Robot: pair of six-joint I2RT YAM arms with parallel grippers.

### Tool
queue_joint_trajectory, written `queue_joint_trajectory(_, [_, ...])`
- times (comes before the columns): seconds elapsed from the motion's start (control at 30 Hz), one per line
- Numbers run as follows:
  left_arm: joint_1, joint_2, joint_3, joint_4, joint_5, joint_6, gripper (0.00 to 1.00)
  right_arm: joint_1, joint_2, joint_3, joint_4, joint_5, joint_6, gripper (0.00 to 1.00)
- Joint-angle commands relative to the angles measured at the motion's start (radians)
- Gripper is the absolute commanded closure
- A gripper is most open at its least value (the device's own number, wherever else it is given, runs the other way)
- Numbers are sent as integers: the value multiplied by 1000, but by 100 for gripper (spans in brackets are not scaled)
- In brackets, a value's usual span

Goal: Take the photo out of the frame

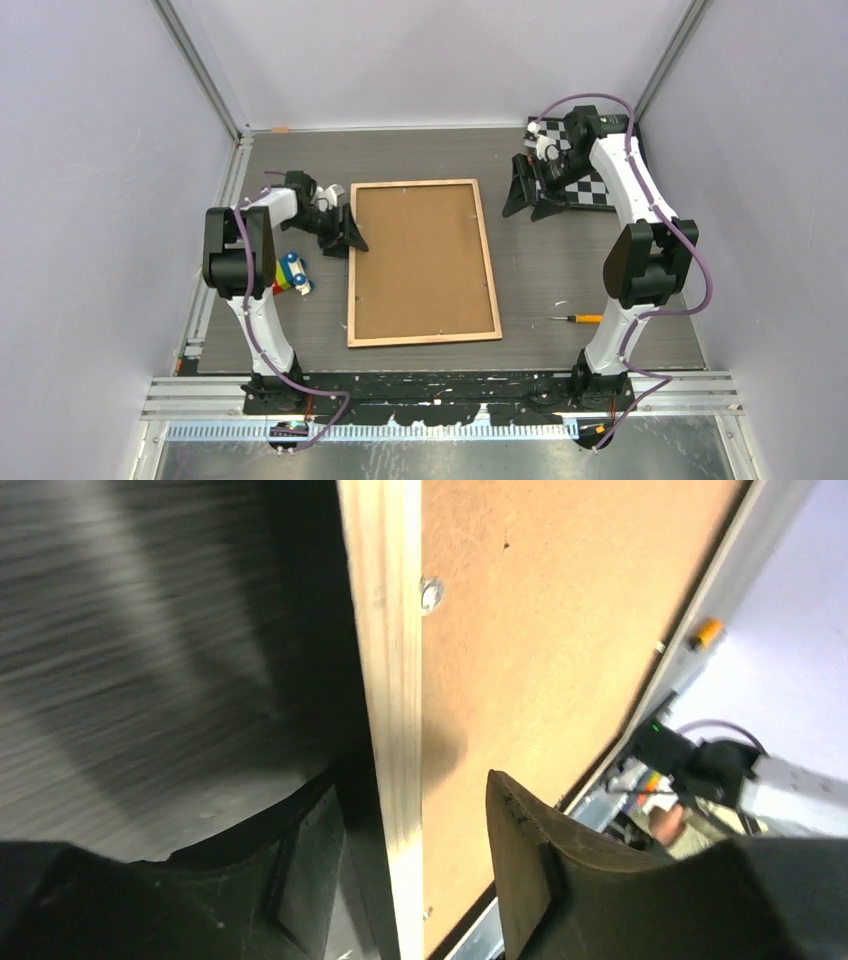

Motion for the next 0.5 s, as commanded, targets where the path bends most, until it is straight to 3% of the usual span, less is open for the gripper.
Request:
queue_joint_trajectory(0.0, [41,-9,63,-5,-150,42,42,-23,-28,-4,-19,-9,-47,0])
queue_joint_trajectory(0.07, [41,-10,78,-10,-175,48,36,-25,-29,-4,-25,18,-61,0])
queue_joint_trajectory(0.1, [42,-9,88,-16,-189,54,20,-26,-31,-5,-29,31,-68,0])
queue_joint_trajectory(0.13, [42,-7,98,-23,-204,59,11,-27,-33,-5,-33,45,-76,0])
queue_joint_trajectory(0.3, [42,-10,143,-45,-220,86,8,-28,-60,-20,-80,132,-139,0])
queue_joint_trajectory(0.47, [41,-75,148,-42,-217,107,1,-27,-148,-119,-106,328,-285,0])
